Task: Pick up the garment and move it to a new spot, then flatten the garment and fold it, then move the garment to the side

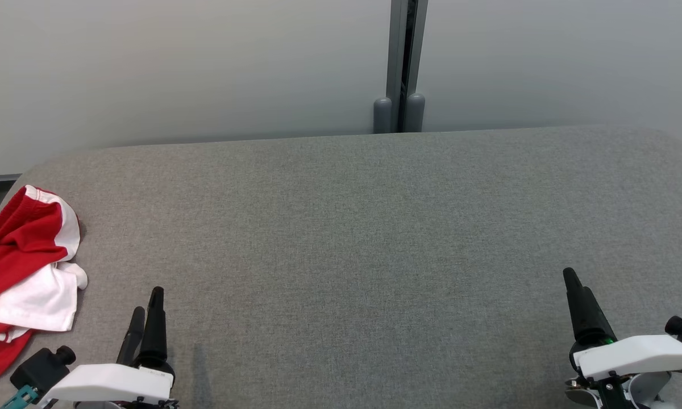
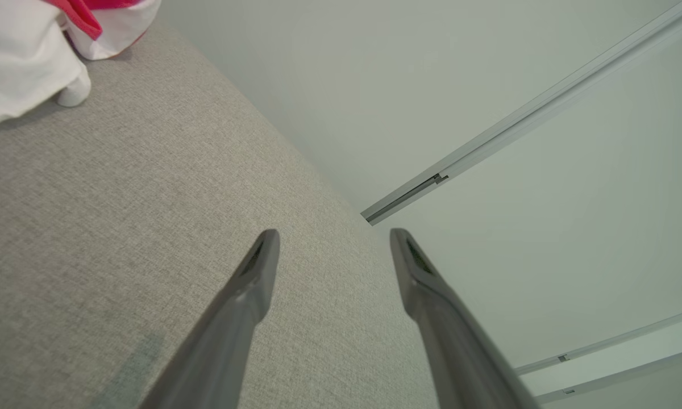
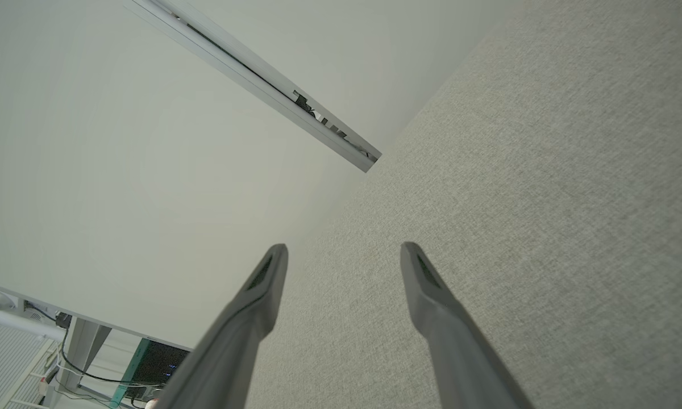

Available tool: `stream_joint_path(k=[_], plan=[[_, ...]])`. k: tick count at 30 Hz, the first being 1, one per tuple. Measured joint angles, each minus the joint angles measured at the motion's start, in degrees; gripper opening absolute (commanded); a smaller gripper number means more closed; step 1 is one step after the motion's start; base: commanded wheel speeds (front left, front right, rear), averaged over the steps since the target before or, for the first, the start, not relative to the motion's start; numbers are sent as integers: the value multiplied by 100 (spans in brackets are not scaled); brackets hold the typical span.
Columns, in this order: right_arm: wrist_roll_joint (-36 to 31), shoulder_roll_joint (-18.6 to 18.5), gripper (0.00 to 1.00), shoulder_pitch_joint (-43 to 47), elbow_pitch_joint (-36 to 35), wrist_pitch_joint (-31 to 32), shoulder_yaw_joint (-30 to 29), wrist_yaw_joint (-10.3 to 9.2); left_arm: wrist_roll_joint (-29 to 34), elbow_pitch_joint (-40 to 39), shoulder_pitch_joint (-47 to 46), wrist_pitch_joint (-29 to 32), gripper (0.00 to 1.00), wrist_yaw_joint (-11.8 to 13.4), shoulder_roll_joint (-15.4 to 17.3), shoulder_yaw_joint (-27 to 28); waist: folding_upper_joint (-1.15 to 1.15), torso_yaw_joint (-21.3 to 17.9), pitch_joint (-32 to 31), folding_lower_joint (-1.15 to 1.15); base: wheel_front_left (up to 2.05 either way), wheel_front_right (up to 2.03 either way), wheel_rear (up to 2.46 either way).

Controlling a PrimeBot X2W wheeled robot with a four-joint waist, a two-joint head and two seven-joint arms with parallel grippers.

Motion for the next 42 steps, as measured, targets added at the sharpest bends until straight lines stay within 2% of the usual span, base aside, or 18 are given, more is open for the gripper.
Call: stream_joint_path(k=[26,42], plan=[[-2271,58,100,-76,243,-466,53,0,2163,227,1,-475,100,224,59,-190,0,1,4,0,0,0,0],[-3178,64,100,-115,248,-688,53,1,3032,145,2,-689,100,275,63,-183,0,-11,7,0,0,0,0]])
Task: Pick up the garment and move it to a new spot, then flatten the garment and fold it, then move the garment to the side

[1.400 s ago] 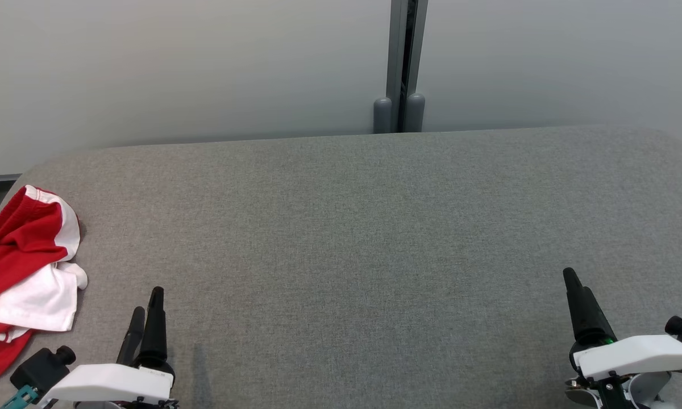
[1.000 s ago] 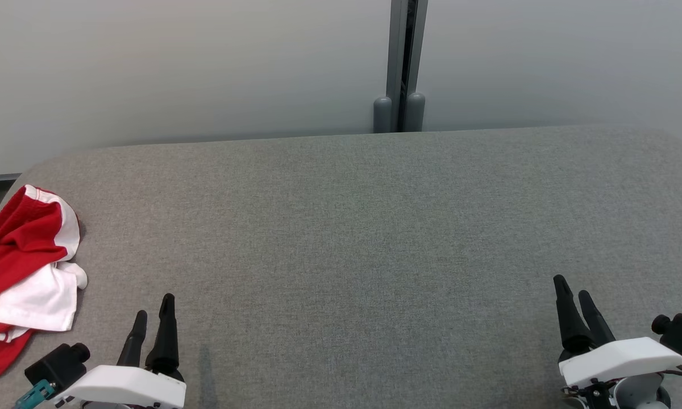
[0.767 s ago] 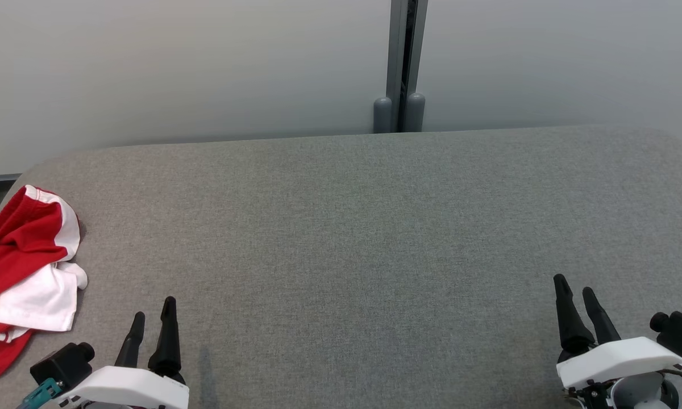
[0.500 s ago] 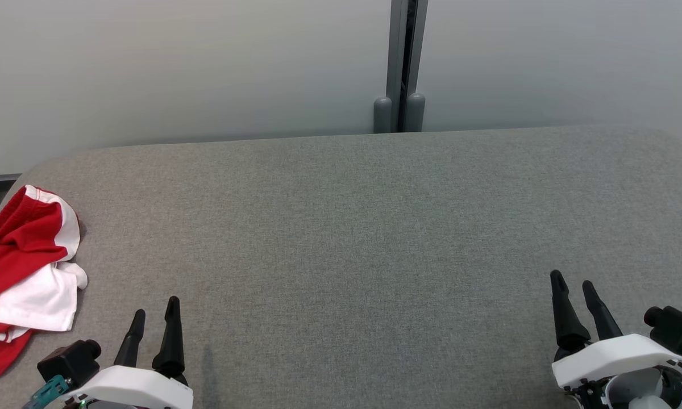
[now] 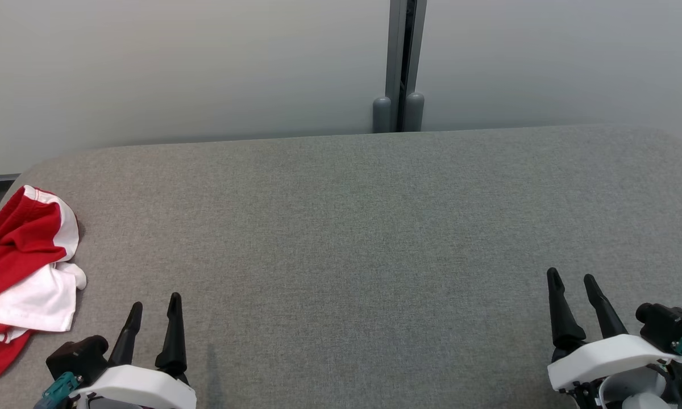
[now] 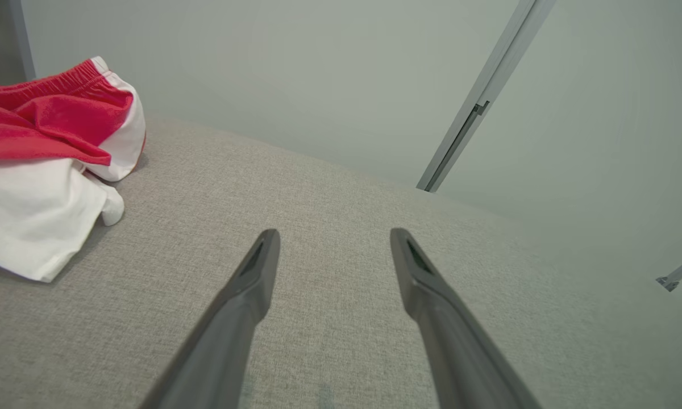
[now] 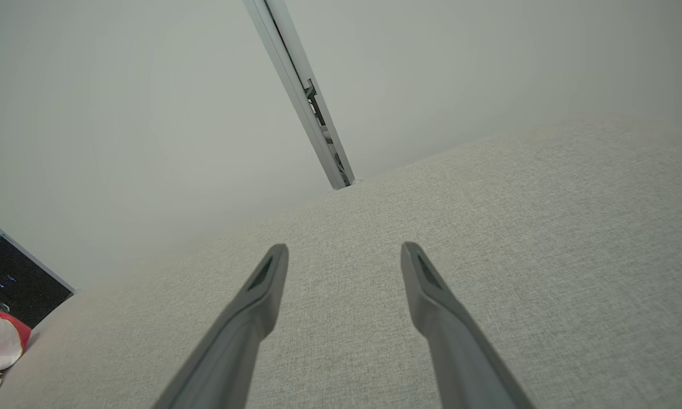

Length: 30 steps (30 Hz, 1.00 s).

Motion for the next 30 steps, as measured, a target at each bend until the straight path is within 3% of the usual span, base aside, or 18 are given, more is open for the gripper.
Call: stream_joint_path(k=[30], plan=[[-1497,-10,100,63,-236,-386,46,1,1647,-62,115,-385,100,63,-4,80,0,-73,-32,0,0,0,0]])
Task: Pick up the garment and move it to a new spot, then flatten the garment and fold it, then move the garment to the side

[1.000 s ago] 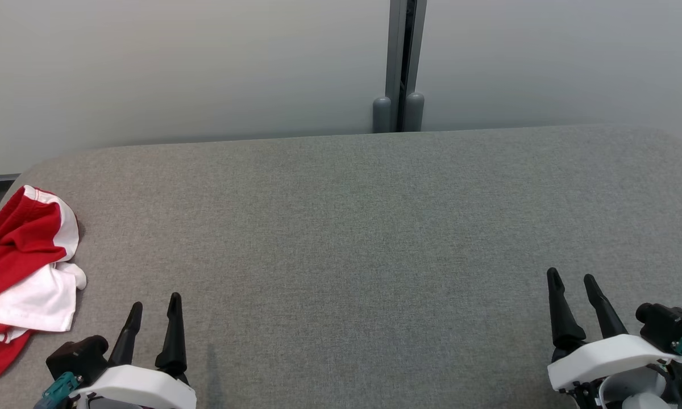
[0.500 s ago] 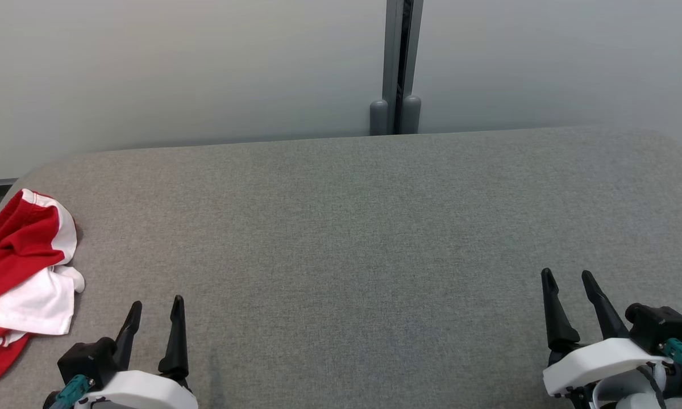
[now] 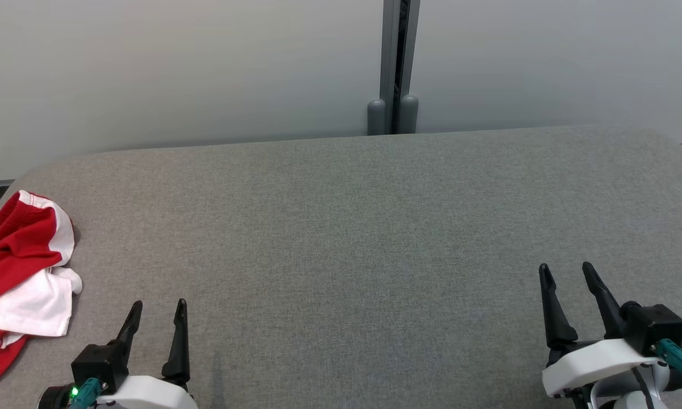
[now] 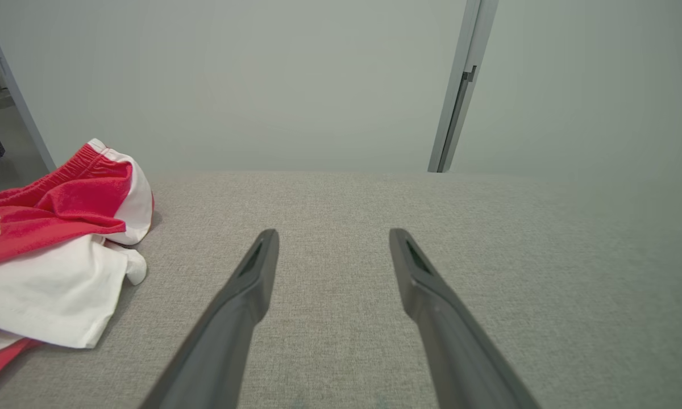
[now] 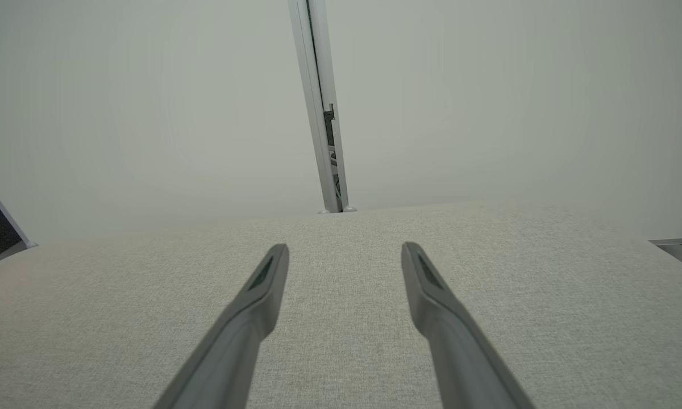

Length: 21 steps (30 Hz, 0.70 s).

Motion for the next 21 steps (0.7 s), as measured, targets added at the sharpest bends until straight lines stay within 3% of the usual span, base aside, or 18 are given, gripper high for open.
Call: stream_joint_path(k=[15,21], plan=[[-595,-8,100,18,-59,-160,22,1,602,-4,3,-158,100,10,-1,35,0,29,24,0,0,0,0],[-789,-16,100,35,-24,-191,5,2,766,23,-2,-190,100,10,-10,41,0,237,48,0,0,0,0]])
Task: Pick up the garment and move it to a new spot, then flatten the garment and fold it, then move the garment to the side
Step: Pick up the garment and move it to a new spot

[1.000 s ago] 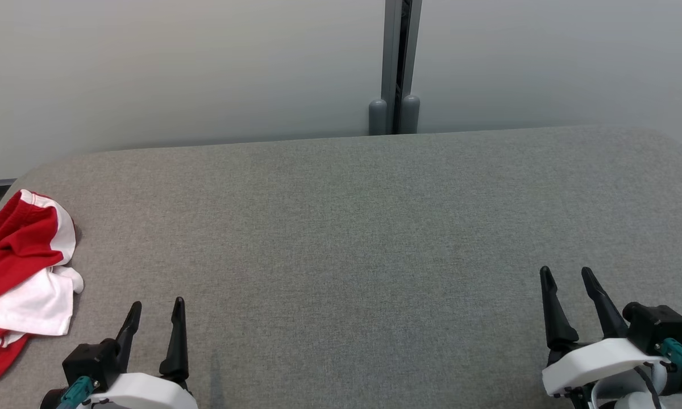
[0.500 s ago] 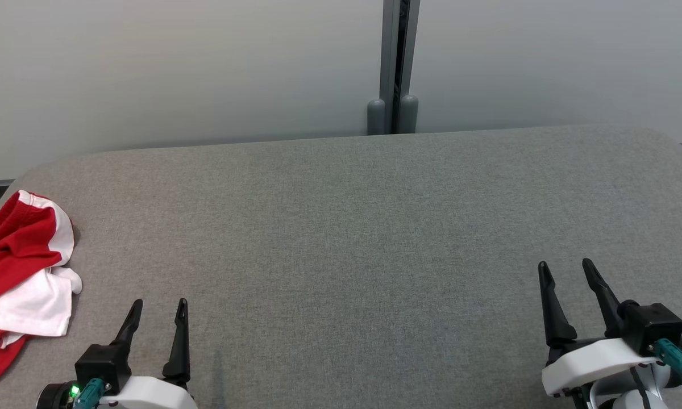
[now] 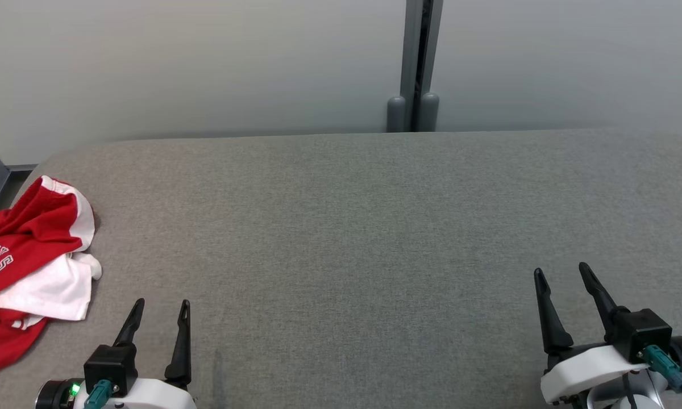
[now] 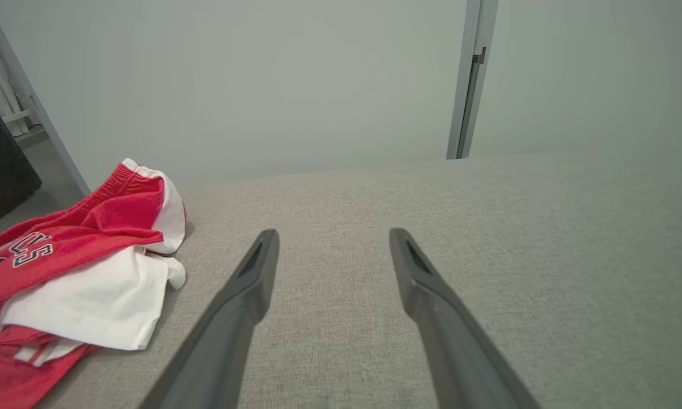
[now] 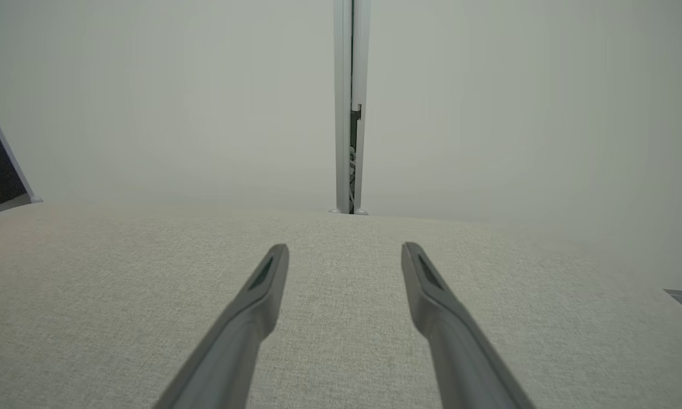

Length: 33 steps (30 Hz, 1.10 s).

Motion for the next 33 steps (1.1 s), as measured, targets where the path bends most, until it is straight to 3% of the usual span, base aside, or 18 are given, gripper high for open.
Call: stream_joint_path(k=[7,23,26,33], plan=[[69,-3,100,30,52,-1,148,3,-10,58,-1,-10,100,0,7,115,0,536,29,0,0,0,0],[245,1,100,-101,283,-8,1104,5,-179,171,209,-10,100,103,-15,669,0,2177,180,0,0,0,0],[236,8,100,-136,319,-8,1227,5,-189,190,257,-10,100,103,-14,762,0,2386,239,0,0,0,0],[189,2,100,-226,313,-8,1261,5,-499,407,202,-12,100,-4,-34,853,0,2393,424,0,0,0,0]])
